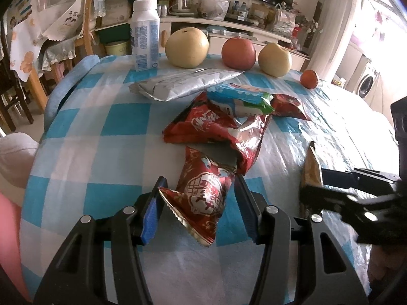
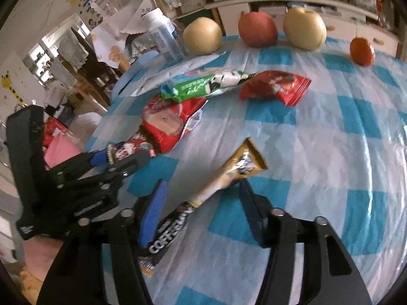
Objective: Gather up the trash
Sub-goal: 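Grasp the red snack packet with left tool while right tool grasps the COFFEE stick, then carry the red packet with left tool while right tool carries the coffee stick to the basin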
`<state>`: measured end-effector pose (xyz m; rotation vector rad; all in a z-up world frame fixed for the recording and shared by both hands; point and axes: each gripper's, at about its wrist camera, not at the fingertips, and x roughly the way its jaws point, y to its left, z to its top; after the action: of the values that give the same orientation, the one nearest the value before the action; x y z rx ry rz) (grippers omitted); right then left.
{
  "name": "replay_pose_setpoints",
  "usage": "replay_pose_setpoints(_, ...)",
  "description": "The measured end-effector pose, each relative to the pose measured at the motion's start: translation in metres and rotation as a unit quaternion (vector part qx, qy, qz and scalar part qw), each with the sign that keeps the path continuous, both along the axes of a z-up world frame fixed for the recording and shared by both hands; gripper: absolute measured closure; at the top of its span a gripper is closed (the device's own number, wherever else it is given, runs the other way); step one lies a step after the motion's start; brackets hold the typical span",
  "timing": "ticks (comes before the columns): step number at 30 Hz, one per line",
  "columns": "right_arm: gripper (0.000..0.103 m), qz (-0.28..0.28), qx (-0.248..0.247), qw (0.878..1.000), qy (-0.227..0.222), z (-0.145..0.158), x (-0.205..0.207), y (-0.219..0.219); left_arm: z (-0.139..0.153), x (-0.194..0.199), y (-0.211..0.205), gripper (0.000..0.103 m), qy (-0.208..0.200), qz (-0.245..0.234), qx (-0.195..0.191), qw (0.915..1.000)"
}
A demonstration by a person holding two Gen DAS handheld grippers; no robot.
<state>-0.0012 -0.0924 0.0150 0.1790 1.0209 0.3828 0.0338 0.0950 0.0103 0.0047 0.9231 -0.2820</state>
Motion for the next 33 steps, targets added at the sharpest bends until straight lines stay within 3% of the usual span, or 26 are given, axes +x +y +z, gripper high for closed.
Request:
replay_pose_setpoints(6, 0.069, 0.005, -0.021, 1.000, -0.008, 0.000, 0.001, 0.000, 0.000, -0.001, -0.001, 0.053, -0.004, 0.010, 0.008, 0.9999)
replay_pose_setpoints(14, 0.071, 0.012, -0.019, 1.000, -0.009, -0.001, 0.000, -0.003, 0.001, -0.002, 0.004, 0.060, -0.002, 0.013, -0.008, 0.9999)
replay_pose_setpoints(21, 0.090, 0.012, -0.046, 0.998, -0.035, 0.004, -0.008, 0.000, 0.008, -0.007, 0.012, 0.065, -0.022, 0.023, -0.016, 0.9994)
replay_pose_setpoints(33, 0.093, 0.006, -0.027, 0.997, -0.077, 0.024, -0.019, -0.002, 0.032, -0.021, 0.039, 0.066, -0.060, 0.042, -0.042, 0.9964)
